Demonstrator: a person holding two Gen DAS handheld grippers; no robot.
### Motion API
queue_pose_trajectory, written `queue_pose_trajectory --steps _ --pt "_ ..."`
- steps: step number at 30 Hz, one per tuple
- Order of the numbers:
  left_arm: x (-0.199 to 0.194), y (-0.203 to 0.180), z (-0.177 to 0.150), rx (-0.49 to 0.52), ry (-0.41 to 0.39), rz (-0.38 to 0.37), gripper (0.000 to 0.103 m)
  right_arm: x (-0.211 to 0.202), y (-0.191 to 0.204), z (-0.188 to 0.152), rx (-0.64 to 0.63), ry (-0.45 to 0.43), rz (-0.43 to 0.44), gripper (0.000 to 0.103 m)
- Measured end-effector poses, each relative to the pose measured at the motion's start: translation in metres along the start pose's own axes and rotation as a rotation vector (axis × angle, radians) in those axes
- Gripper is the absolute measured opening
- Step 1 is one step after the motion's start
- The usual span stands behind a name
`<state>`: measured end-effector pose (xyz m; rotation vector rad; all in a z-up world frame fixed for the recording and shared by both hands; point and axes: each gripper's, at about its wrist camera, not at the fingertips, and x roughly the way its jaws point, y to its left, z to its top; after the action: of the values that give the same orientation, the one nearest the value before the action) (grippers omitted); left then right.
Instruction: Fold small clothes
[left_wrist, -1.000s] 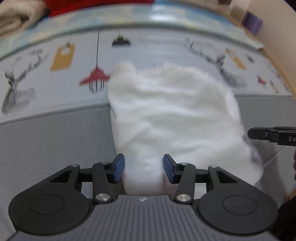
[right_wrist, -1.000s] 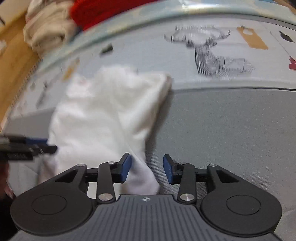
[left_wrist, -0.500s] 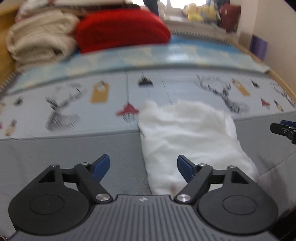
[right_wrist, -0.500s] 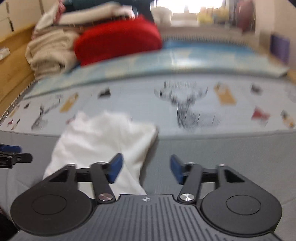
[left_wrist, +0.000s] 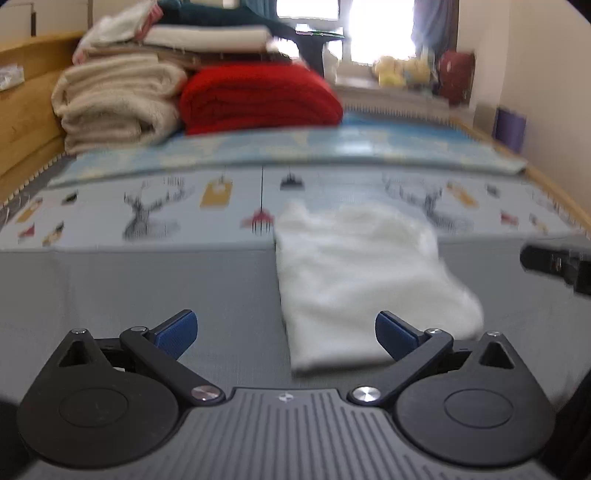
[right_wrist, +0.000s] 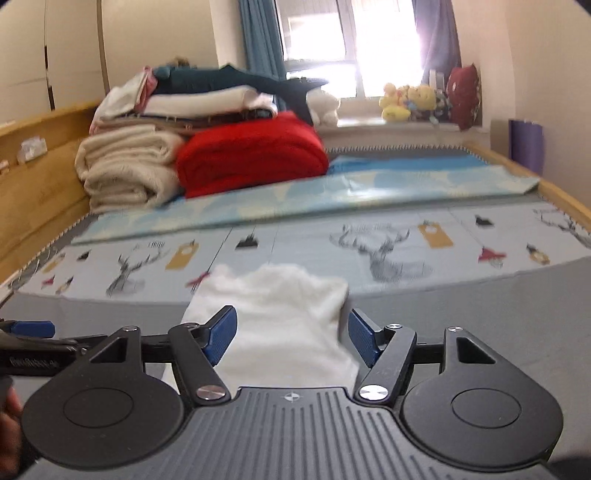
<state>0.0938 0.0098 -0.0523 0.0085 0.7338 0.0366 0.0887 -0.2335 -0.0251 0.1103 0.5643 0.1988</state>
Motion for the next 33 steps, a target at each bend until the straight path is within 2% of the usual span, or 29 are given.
queue_pose_trajectory --steps 2,4,7,9,19,21,33 --pt "0.008 0.001 -0.002 -0.026 0.054 -0.019 0.103 0.003 0.01 -0.005 -0.038 0.025 -0.007 0.073" --pt "0.012 0.004 0.0 -0.059 0.066 -0.047 0.103 0.005 0.019 -0.008 -0.069 0.04 0.004 0.075" --pt "0.018 0.006 -0.001 -0.071 0.083 -0.025 0.103 0.011 0.027 -0.013 -0.083 0.079 0.021 0.082" --pt "0.022 0.007 -0.002 -0.088 0.107 -0.047 0.103 0.014 0.031 -0.015 -0.085 0.097 0.024 0.082" --pt "0.026 -0.003 -0.003 -0.058 0.08 -0.054 0.102 0.031 0.042 -0.023 -0.123 0.169 0.042 0.083" --pt "0.027 -0.005 -0.002 -0.046 0.073 -0.034 0.103 0.033 0.043 -0.023 -0.138 0.177 0.042 0.083" --pt "0.041 -0.009 0.0 -0.059 0.106 -0.055 0.102 0.044 0.038 -0.024 -0.137 0.202 0.016 0.083"
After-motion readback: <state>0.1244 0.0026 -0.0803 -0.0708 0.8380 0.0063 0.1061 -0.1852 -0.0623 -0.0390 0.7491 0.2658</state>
